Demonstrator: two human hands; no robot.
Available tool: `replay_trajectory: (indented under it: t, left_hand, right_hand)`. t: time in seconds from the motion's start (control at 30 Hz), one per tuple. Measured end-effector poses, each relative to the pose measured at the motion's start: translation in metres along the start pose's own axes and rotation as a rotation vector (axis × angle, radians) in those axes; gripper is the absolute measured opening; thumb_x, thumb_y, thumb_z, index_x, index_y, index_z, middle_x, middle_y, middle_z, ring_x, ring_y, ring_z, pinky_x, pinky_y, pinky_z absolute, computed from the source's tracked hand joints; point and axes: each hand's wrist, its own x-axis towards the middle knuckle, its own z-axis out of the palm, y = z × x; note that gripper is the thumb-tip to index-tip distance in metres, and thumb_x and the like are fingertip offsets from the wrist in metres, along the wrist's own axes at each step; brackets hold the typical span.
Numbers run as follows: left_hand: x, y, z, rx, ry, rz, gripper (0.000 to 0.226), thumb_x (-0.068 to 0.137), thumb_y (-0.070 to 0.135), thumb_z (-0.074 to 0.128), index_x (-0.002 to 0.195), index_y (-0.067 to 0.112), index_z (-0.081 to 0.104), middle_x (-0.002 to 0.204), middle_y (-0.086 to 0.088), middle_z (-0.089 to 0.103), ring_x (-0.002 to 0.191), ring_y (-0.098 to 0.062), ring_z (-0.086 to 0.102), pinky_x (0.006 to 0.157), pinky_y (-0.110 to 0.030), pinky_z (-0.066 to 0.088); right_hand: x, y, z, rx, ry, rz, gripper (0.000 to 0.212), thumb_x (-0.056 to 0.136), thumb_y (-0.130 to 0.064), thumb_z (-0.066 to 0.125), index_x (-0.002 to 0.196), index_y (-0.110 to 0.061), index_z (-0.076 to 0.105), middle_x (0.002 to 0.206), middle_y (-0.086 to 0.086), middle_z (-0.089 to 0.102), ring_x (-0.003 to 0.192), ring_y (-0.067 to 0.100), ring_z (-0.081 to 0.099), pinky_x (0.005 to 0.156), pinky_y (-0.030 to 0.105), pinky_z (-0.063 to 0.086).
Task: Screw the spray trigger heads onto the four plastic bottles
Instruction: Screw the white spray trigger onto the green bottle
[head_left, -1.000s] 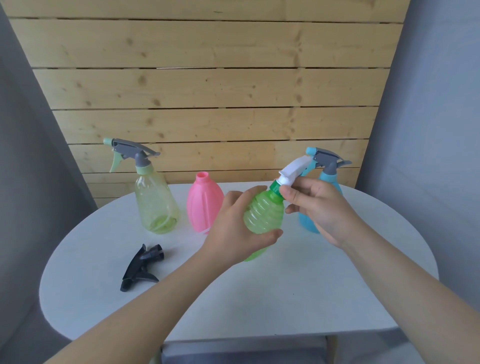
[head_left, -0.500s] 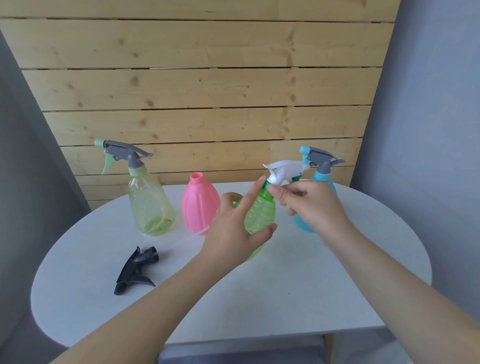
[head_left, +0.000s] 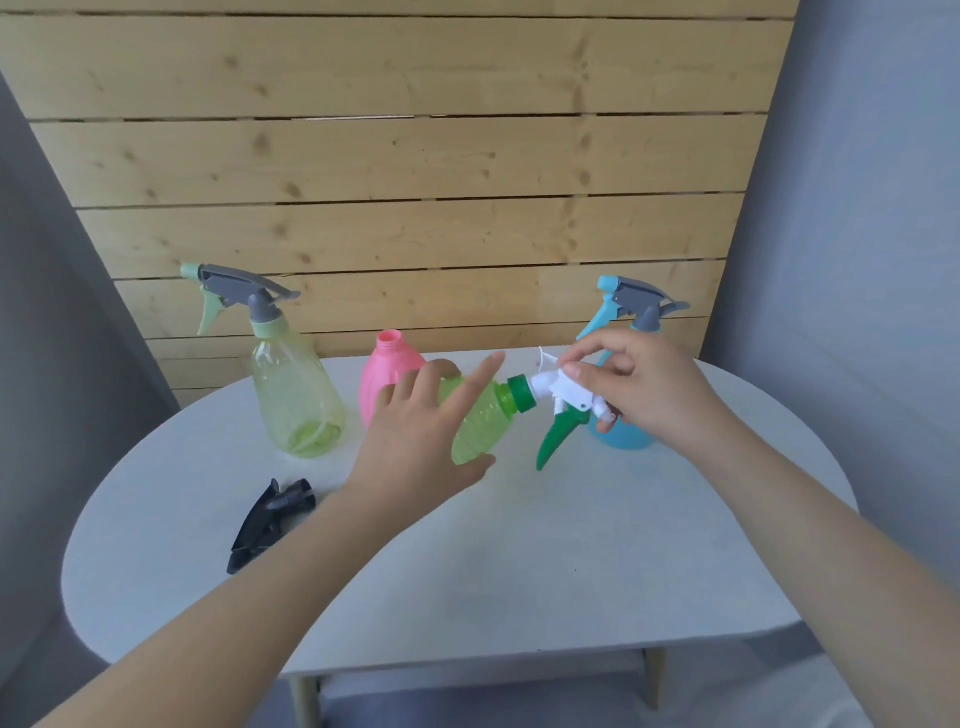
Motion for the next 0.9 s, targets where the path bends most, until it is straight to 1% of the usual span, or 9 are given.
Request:
replay_trajectory:
  t: [0.07,0.17,0.27,0.37,0.43,0.53,0.67,0.77,0.9]
  left_hand:
    - [0.000,-0.003,0.000,-0.013,-0.007,-0.032,0.092,0.067,0.047,0.074,0.143,0.024,0.027,0.131,-0.005,0.047,0.119,-0.028,0.043,0.099,-0.039,0.033]
    - [-0.002,-0.006,0.001,-0.126,-0.016,-0.093,0.089,0.064,0.049,0.076,0.138,0.021,0.036,0.136,0.001,0.046,0.124,-0.022,0.041,0.101,-0.034,0.030]
    - [-0.002,-0.009,-0.001,-0.222,-0.025,-0.103,0.091,0.061,0.049,0.078,0.138,0.022,0.037,0.135,0.002,0.047,0.123,-0.020,0.042,0.100,-0.033,0.033]
    - [-0.004,-0.008,-0.002,-0.229,-0.037,-0.077,0.090,0.061,0.047,0.079,0.138,0.022,0.039,0.132,0.000,0.048,0.122,-0.022,0.044,0.100,-0.036,0.034]
    - [-0.005,-0.006,-0.002,-0.207,-0.030,-0.051,0.088,0.061,0.045,0.080,0.136,0.020,0.042,0.132,-0.002,0.050,0.122,-0.025,0.045,0.100,-0.037,0.033]
    - [-0.006,-0.001,-0.001,-0.182,-0.032,-0.019,0.087,0.061,0.044,0.080,0.136,0.020,0.042,0.131,-0.003,0.050,0.121,-0.025,0.045,0.099,-0.037,0.033]
    - [-0.005,-0.001,-0.002,-0.188,-0.003,-0.031,0.087,0.060,0.042,0.081,0.135,0.019,0.044,0.129,-0.005,0.052,0.119,-0.028,0.047,0.099,-0.040,0.034]
    - [-0.003,-0.004,-0.004,-0.204,-0.004,-0.064,0.088,0.058,0.042,0.082,0.134,0.020,0.044,0.128,-0.003,0.052,0.119,-0.027,0.047,0.099,-0.041,0.035]
    - [-0.002,-0.009,-0.006,-0.240,-0.020,-0.085,0.087,0.057,0.042,0.082,0.133,0.020,0.045,0.127,-0.003,0.052,0.117,-0.026,0.048,0.098,-0.041,0.038]
  right_hand:
    - [-0.003,-0.001,0.000,0.081,-0.086,0.045,0.014,0.089,-0.024,0.057,0.093,-0.022,0.070,0.055,0.003,0.061,0.047,0.011,0.063,0.046,0.012,0.042]
    - [-0.006,0.001,-0.012,0.331,-0.355,0.068,0.030,0.095,-0.014,0.043,0.119,-0.015,0.061,0.087,0.010,0.064,0.070,0.013,0.069,0.064,0.016,0.052]
    - [-0.007,0.001,-0.019,0.343,-0.470,0.005,0.034,0.092,-0.009,0.044,0.122,-0.022,0.055,0.101,0.012,0.063,0.085,0.016,0.069,0.076,0.022,0.053]
    - [-0.006,0.001,-0.015,0.286,-0.360,-0.018,0.029,0.077,-0.032,0.057,0.104,-0.029,0.066,0.079,0.004,0.065,0.067,0.009,0.066,0.066,0.019,0.051]
    - [-0.005,0.001,-0.012,0.158,-0.206,0.003,0.022,0.066,-0.055,0.057,0.077,-0.042,0.071,0.066,-0.006,0.061,0.054,0.002,0.055,0.061,0.015,0.045]
    - [-0.002,0.001,-0.009,0.201,-0.093,0.080,0.042,0.062,-0.065,0.057,0.069,-0.028,0.074,0.064,-0.008,0.068,0.053,-0.001,0.058,0.051,0.012,0.044]
    - [-0.001,0.003,-0.007,0.357,-0.006,0.158,0.021,0.083,-0.033,0.063,0.092,-0.015,0.063,0.056,0.001,0.069,0.049,0.012,0.063,0.040,0.019,0.044]
    - [-0.004,0.003,0.001,0.374,0.050,0.078,0.023,0.086,-0.016,0.062,0.106,-0.020,0.051,0.058,0.006,0.068,0.050,0.017,0.064,0.044,0.023,0.050]
    - [-0.006,0.001,0.004,0.286,-0.047,-0.027,0.025,0.087,-0.006,0.058,0.111,-0.010,0.062,0.071,0.006,0.067,0.056,0.006,0.065,0.057,0.014,0.051]
